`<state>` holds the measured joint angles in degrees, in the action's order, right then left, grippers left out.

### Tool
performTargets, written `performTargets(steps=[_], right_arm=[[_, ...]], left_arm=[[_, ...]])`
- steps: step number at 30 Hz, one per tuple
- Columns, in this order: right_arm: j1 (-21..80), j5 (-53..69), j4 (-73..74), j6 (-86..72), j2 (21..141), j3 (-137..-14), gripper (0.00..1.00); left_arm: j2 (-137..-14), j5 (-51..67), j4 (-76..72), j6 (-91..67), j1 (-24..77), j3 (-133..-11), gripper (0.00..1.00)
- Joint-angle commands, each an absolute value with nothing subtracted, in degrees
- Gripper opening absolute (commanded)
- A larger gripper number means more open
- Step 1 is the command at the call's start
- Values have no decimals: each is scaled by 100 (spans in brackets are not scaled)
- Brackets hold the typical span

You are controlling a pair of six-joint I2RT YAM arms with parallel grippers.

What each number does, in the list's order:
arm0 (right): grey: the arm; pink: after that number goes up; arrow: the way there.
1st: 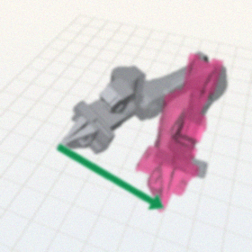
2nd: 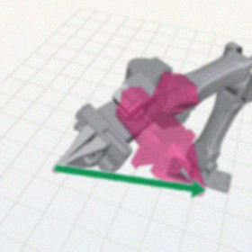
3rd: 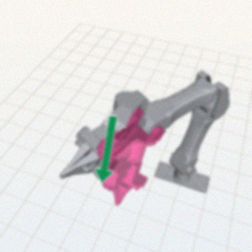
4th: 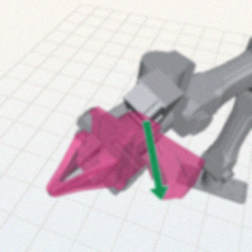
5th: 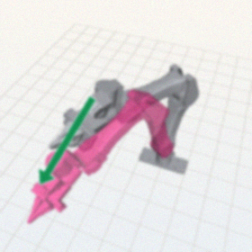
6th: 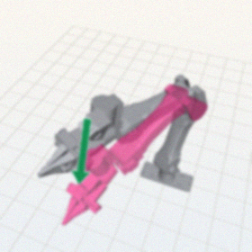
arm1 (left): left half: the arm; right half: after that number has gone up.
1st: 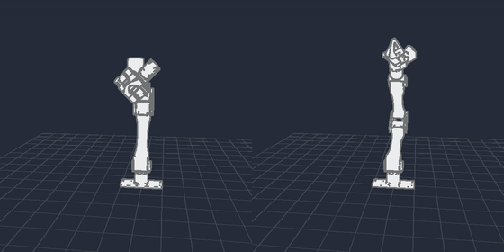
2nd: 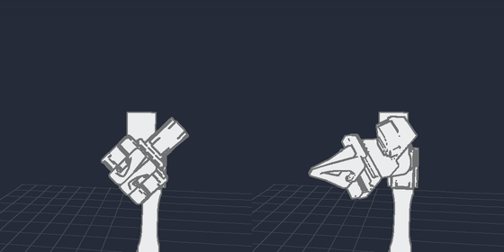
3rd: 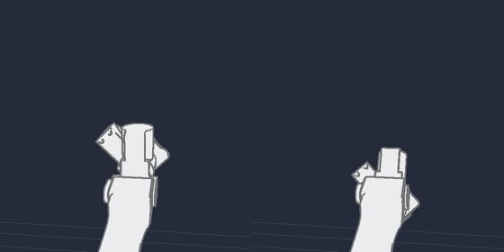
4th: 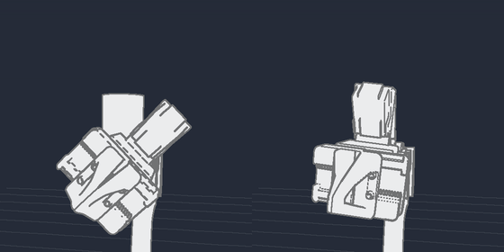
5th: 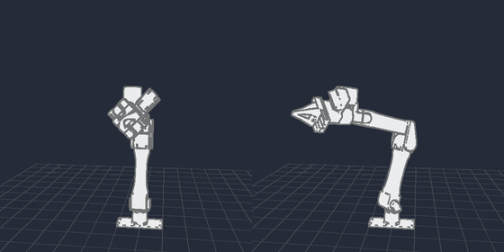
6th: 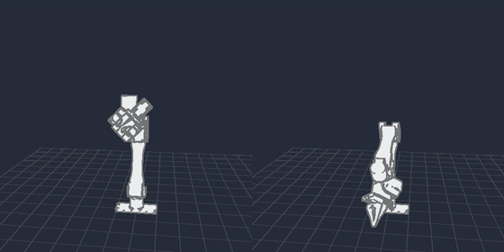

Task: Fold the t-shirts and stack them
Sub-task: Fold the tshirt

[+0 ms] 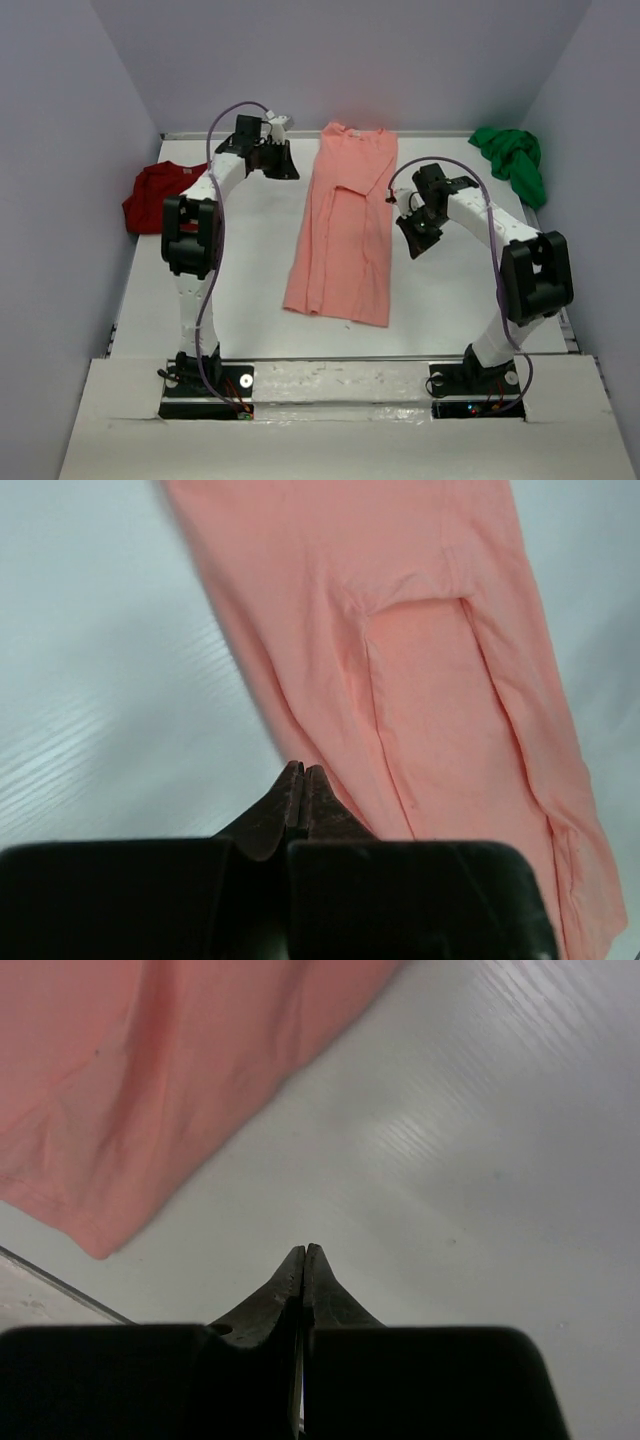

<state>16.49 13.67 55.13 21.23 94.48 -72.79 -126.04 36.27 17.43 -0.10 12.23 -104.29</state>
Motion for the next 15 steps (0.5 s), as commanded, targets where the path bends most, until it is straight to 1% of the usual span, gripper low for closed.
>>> performTargets(steps=[1, 2, 3, 4, 6, 10, 15], right_arm=[[1617, 2004, 5423, 2153, 10001, -7795, 0], [1617, 2030, 5432, 2145, 10289, -7987, 0], [1617, 2074, 5449, 2136, 10396, -8068, 0], [1617, 2126, 5467, 2136, 10511, -8147, 0], [1678, 2310, 5502, 2127, 10695, -8261, 0], [2073, 2417, 5467, 2109, 10749, -8157, 0], [2505, 2470, 5309, 2136, 10749, -7937, 0]], left_arm=[[-11497, 3910, 1538, 290, 539, -10005, 0], [-11226, 3876, 1460, 307, 406, -9863, 0], [-10954, 3841, 1424, 369, 117, -9583, 0], [-10951, 3763, 1476, 491, 45, -9476, 0], [-10522, 3517, 1529, 806, -306, -9047, 0], [-9653, 3428, 1494, 1071, -1079, -8361, 0], [-8984, 3480, 1459, 1309, -1538, -7526, 0]])
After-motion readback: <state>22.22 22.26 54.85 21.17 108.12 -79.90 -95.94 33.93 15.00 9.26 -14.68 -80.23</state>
